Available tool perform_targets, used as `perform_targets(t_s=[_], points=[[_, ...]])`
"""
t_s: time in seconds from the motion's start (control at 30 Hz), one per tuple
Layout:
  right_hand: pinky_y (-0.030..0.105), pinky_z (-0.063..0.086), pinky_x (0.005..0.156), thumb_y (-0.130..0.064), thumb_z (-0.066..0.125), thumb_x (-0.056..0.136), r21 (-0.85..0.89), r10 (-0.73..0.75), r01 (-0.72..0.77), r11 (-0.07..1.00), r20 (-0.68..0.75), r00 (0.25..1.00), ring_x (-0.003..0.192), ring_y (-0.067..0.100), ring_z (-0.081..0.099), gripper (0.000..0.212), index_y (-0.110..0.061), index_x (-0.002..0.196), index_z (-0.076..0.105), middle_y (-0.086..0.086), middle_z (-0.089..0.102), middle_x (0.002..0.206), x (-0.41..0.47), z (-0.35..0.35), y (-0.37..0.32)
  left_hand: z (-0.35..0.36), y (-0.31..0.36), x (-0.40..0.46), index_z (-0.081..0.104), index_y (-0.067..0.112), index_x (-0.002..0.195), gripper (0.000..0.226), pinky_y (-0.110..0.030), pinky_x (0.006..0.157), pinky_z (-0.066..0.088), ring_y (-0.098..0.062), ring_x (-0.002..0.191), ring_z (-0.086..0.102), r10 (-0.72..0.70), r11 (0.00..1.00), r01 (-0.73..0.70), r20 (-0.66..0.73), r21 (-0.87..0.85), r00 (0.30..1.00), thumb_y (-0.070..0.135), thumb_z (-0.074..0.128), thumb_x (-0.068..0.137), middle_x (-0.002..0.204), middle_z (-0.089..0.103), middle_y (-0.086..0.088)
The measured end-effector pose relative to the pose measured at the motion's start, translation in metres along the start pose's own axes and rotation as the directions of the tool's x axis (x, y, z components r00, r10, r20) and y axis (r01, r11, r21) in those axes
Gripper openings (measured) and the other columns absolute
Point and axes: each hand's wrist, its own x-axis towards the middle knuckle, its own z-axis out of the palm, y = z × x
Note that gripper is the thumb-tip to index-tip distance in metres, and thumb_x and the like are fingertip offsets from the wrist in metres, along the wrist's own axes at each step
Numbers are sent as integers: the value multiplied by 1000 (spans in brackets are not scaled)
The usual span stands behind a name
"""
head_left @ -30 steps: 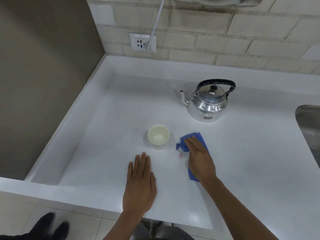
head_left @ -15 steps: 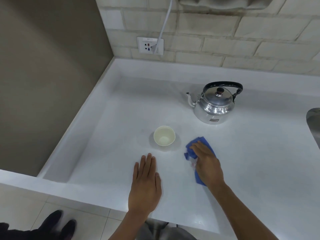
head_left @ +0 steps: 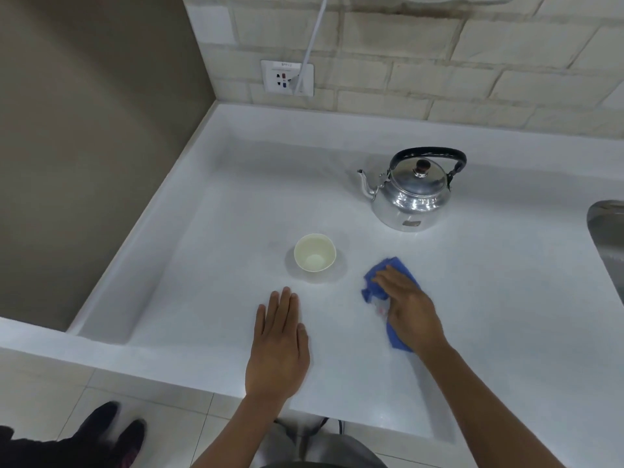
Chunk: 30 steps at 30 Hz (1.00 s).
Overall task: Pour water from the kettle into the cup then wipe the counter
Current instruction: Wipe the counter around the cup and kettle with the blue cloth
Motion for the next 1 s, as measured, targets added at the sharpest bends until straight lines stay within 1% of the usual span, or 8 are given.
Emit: perform_targets(t_s=[0.13, 0.2, 0.3, 0.43, 0.63, 0.77, 0.9, 1.0], points=[[32, 49, 90, -2, 33, 78, 60, 224, -219, 974, -107, 969, 108, 30, 63, 44, -9, 104, 68, 0, 64, 107, 37, 4, -10, -1, 2, 1, 38, -1, 155, 58, -53, 124, 23, -33, 154, 28, -14, 1000, 14, 1, 0, 1000, 24, 25, 104, 165, 33, -16], [35, 48, 99, -8, 30, 78, 97, 173, -165, 982, -79, 982, 117, 29, 60, 52, -7, 113, 68, 4, 65, 118, 32, 18, -29, -2, 2, 0, 39, -1, 155, 58, -53, 124, 23, -33, 154, 29, -11, 1000, 11, 4, -2, 1000, 23, 26, 104, 164, 34, -16], [32, 25, 120, 3, 44, 87, 66, 89, -91, 994, 23, 996, 147, 18, 30, 59, -14, 143, 52, -2, 40, 154, -15, 35, -54, -1, 0, 1, 40, -1, 154, 58, -50, 124, 20, -34, 152, 32, -1, 1000, 1, 0, 2, 1000, 24, 27, 104, 163, 36, -17], [19, 21, 119, -1, 45, 88, 85, 26, -19, 996, -70, 997, 136, 18, 43, 51, -9, 138, 55, -3, 49, 141, -60, 39, -31, -2, 0, 1, 39, 0, 155, 58, -49, 124, 21, -32, 153, 31, -7, 1000, 7, 3, 9, 1000, 25, 26, 104, 164, 35, -15], [21, 38, 100, 21, 53, 73, 42, 238, -235, 971, -172, 956, 115, 29, 60, 57, -3, 123, 64, 9, 65, 121, -12, 34, -34, -5, 1, 0, 39, -1, 155, 57, -53, 125, 23, -34, 154, 28, -11, 1000, 11, 10, -13, 1000, 24, 26, 105, 164, 34, -16], [19, 18, 119, 17, 57, 77, 84, 160, -151, 985, -111, 981, 139, 23, 42, 73, -8, 144, 47, 8, 49, 148, -56, 71, -77, -6, -3, 1, 41, -3, 153, 58, -53, 123, 27, -37, 151, 33, 18, 1000, -18, 45, -6, 999, 24, 25, 104, 161, 37, -20], [25, 22, 120, 9, 64, 82, 63, 43, -40, 997, -50, 998, 143, 11, 35, 94, -31, 156, 21, -10, 38, 155, -120, 68, -67, -10, -11, -8, 46, -1, 151, 56, -57, 123, 26, -43, 152, 28, 85, 995, -87, 40, 48, 996, 25, 28, 104, 160, 39, -21], [11, 18, 116, 6, 49, 85, 63, 190, -182, 981, -173, 966, 134, 14, 44, 69, -22, 148, 43, -4, 50, 147, -103, 46, -54, -19, -31, -14, 46, 4, 152, 56, -57, 122, 28, -40, 153, 28, 116, 991, -118, 46, 64, 992, 28, 29, 104, 162, 38, -17]])
